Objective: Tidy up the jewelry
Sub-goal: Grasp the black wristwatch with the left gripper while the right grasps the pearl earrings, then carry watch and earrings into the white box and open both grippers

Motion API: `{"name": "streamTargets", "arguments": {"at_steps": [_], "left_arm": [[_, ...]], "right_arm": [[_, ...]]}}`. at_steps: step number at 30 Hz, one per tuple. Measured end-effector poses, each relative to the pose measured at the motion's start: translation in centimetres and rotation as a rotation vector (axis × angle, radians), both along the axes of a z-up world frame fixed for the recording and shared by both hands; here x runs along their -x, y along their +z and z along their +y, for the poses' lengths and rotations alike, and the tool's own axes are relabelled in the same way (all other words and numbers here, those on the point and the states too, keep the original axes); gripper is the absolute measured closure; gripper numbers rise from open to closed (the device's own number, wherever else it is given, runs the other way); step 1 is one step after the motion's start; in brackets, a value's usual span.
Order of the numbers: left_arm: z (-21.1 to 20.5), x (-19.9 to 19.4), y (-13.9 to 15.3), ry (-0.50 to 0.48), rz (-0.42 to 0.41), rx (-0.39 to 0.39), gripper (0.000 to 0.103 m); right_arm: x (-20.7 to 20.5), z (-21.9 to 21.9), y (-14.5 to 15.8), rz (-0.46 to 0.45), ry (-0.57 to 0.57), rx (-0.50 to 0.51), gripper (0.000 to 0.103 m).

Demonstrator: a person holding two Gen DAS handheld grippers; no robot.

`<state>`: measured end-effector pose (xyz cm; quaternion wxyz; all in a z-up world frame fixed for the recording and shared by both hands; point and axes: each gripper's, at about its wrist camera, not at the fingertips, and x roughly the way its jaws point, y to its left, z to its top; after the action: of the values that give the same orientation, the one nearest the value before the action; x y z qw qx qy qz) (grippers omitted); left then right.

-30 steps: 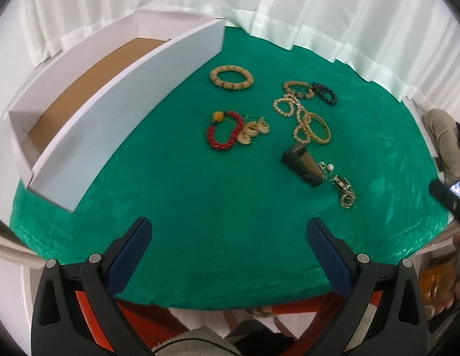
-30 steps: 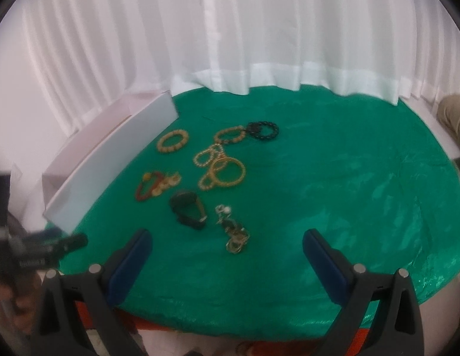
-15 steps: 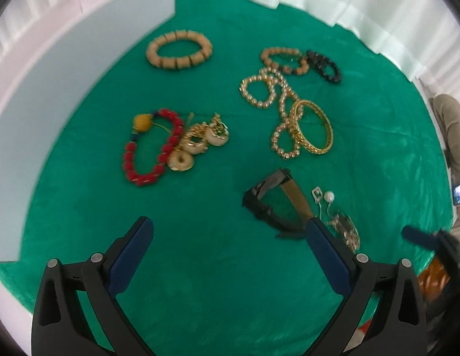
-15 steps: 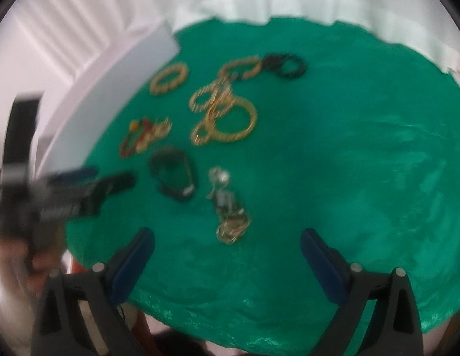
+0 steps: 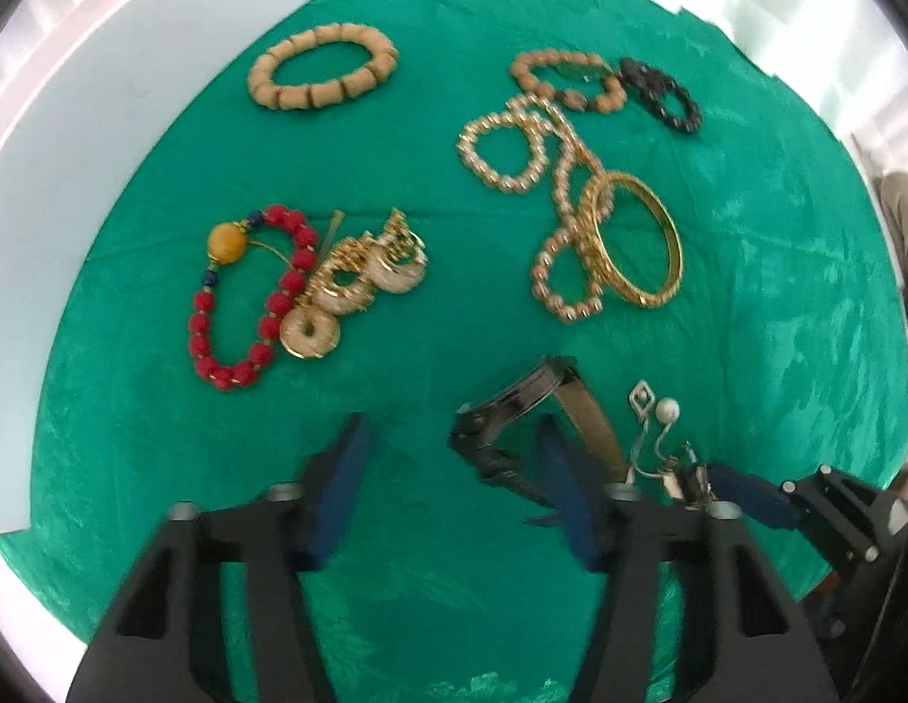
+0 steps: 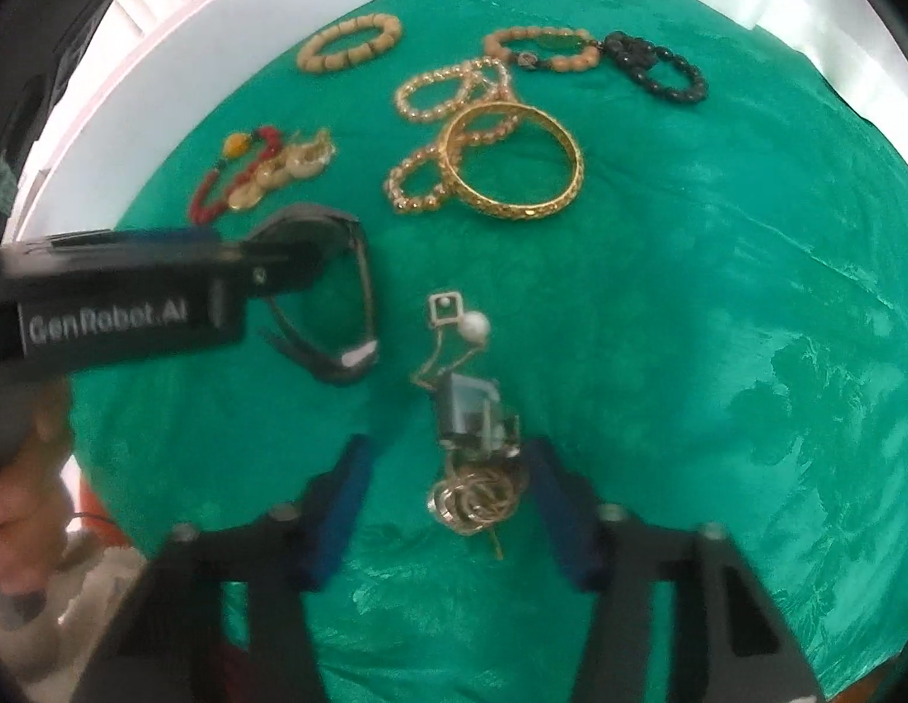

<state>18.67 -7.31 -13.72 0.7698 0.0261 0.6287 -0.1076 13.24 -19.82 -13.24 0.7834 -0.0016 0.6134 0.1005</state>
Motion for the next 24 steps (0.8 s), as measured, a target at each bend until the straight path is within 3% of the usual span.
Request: {"name": "streamTargets", "arguments": {"at_steps": [1, 2, 8, 16, 24], "left_arm": [[-0.1, 0.0, -0.3, 0.001, 0.006, -0.003, 0.085], [-0.2, 0.0, -0.5, 0.002, 0.014, -0.004, 0.086], [0.5, 1.4, 0.3, 0.001, -0.015, 0.029, 0.089], [4.2, 3.8, 5.3, 0.026, -0.079, 0.072, 0.089], [8.9, 6.0, 8.9, 0.054, -0.146, 0.067, 0.089]], "right_arm": [[0.0, -0.2, 0.1, -0.003, -0.008, -0.015, 0.071], [0.0, -0.6, 0.2, -0.003, -0.018, -0.046, 0.071], [1.3, -1.7, 2.0, -0.043, -0.048, -0.091, 0.072], [2.2, -2.2, 5.8, -0.098, -0.031, -0.116, 0.072], [3.5, -0.6, 10.0, -0.154, 0.027, -0.143, 0.072]]}}
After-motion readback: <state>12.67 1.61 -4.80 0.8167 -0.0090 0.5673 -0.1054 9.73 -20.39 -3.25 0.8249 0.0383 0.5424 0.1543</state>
